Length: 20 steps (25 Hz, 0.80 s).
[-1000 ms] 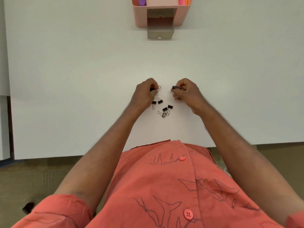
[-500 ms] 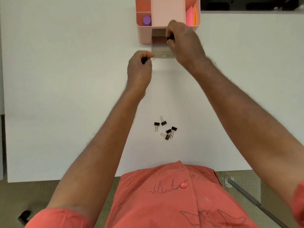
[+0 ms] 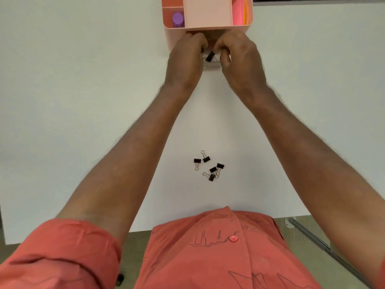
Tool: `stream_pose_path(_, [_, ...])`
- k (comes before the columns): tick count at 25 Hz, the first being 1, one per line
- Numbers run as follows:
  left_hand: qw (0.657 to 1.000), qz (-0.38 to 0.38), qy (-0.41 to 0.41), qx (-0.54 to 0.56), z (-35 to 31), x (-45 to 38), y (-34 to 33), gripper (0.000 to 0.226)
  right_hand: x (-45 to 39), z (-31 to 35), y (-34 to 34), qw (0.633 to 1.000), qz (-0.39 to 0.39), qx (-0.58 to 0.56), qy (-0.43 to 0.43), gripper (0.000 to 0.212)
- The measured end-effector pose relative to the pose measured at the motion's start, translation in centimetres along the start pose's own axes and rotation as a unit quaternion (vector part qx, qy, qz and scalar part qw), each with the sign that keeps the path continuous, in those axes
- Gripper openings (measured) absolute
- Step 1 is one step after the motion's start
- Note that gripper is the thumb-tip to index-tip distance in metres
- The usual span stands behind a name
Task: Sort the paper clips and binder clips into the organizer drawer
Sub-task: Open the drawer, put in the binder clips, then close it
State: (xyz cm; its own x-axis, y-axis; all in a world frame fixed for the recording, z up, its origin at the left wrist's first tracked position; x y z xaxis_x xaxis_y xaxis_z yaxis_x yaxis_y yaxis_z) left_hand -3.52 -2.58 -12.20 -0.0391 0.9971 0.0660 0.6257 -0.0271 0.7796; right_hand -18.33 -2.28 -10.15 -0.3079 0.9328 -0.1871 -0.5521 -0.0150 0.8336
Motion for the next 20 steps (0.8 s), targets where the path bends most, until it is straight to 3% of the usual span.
stream_pose_path(4, [0.999,-0.019,0.005,-0.026,0.0,0.9,-0.4,0.016,2.3,-0.6,-0.2,1.000,-0.013,-0.014,-0.023,0.020])
stream_pose_path(8, [0.995,-0.056,-0.074,-0.028,-0.7,4.1,0.6,0.020,6.2,-0.6,0.1,0.993,-0.018,-0.081,-0.078,0.020])
stream_pose_path(10, [0.994,-0.046,-0.097,-0.026,-0.2,7.2,0.3,0.019,9.4,-0.2,-0.1,0.985,0.020,-0.127,-0.116,0.018])
stream_pose_path(14, [0.996,0.064,-0.029,0.050,2.3,15.1,-2.1,0.017,17.4,1.0,-1.0,0.963,0.207,-0.110,-0.135,0.018])
stream_pose_path(17, [0.988,0.134,0.036,0.068,3.6,20.8,-3.0,0.030,21.9,1.9,-0.8,0.958,0.250,-0.070,-0.123,0.031])
stream_pose_path(20, [0.978,0.199,0.020,0.050,3.3,24.4,-3.2,0.051,24.5,2.5,-0.8,0.950,0.288,-0.044,-0.112,0.048])
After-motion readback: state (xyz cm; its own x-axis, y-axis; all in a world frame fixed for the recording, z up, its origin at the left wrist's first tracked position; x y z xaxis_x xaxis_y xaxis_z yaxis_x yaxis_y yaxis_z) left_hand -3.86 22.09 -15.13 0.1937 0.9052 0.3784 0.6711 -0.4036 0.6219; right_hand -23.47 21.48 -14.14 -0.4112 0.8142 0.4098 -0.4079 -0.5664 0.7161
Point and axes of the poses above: each hand's wrist, its own x-axis away from the middle knuckle, its own y-axis out of the back of the hand, z = x × y, the point moved 4 cm from there along -x, towards the middle knuckle, and after that the axes turned 3 degrees about y, right-handed, at the moved point
